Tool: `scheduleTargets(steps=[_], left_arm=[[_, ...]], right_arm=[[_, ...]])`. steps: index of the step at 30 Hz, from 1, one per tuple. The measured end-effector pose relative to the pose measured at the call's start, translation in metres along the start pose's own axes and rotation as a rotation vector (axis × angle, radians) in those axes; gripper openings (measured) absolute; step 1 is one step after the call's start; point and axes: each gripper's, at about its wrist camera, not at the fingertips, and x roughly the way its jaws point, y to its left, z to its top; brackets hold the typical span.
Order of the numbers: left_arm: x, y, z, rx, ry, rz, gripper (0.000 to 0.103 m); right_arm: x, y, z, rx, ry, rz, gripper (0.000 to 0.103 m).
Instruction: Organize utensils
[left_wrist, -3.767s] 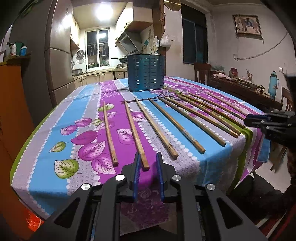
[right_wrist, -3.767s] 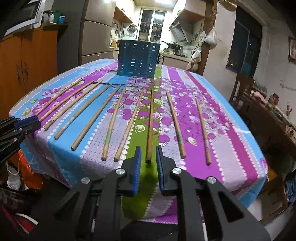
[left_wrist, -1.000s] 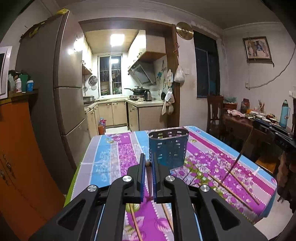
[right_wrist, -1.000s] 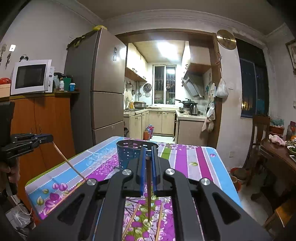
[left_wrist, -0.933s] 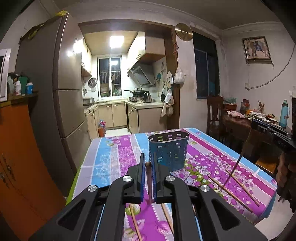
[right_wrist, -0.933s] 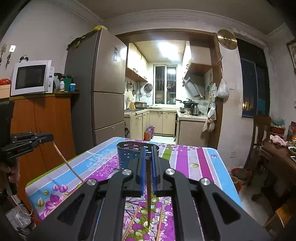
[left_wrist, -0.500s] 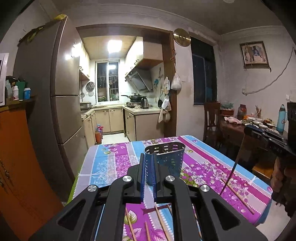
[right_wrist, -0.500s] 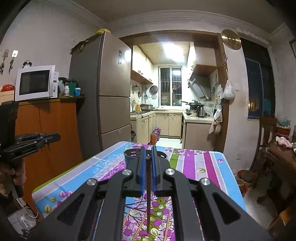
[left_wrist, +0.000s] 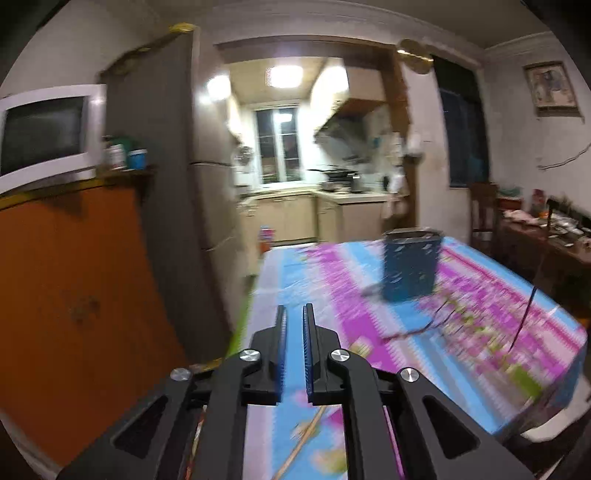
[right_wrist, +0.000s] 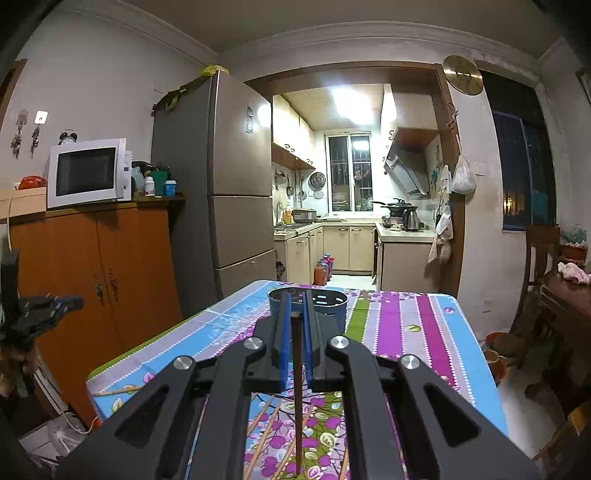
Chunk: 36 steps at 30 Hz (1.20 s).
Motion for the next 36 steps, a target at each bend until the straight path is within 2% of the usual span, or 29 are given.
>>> scheduleTargets(steps=[2,3,5,7,8,9,11,13,21,27,34,36], left_arm=[[-0.01,0.018,-0.042,-0.054,0.04,0.043,0.06],[-0.012,0.027,-0.059,-0.08,0.049,0.048,0.063],[-0.012,0.044,-0.097,-0.13,0.07,0.045,0.063],[-0.008,0.05,-0.119,-0.121,0.077,0.068,0.057],[-0.003,0.053,-0.129,-0.11,0.086,0.064,0.047],[0.003,0.054,-0.138,-0.089,0.11,0.042,0.044],[0.008,0.054,-0.153,-0.02,0.128,-0.004,0.026],[0.017,0.051,-0.162,0.063,0.167,-0.058,0.016],[0.025,0.067,-0.168,0.107,0.147,-0.229,0.014],[0.035,0.069,-0.166,0.149,0.136,-0.306,0.014],[0.04,0.078,-0.169,0.119,0.108,-0.385,0.013],[0.04,0.078,-0.169,0.108,0.105,-0.396,0.009]], right_arm=[[-0.004,0.002,-0.001,0.002,0.001,0.008,0.005],[-0.005,0.004,-0.002,0.004,0.004,0.013,0.005],[-0.007,0.006,-0.002,0.007,0.015,0.023,0.005],[-0.005,0.011,-0.002,0.01,0.029,0.031,0.005],[-0.005,0.013,-0.002,0.015,0.038,0.037,0.005],[-0.004,0.015,-0.002,0.018,0.044,0.04,0.005],[-0.004,0.021,-0.003,0.025,0.058,0.042,0.005],[-0.005,0.025,-0.003,0.031,0.066,0.039,0.005],[-0.009,0.052,-0.002,0.021,0.09,0.015,0.005],[-0.009,0.062,-0.002,0.011,0.1,0.007,0.005],[-0.012,0.072,-0.003,-0.01,0.117,-0.009,0.005],[-0.013,0.075,-0.003,-0.012,0.117,-0.012,0.005]])
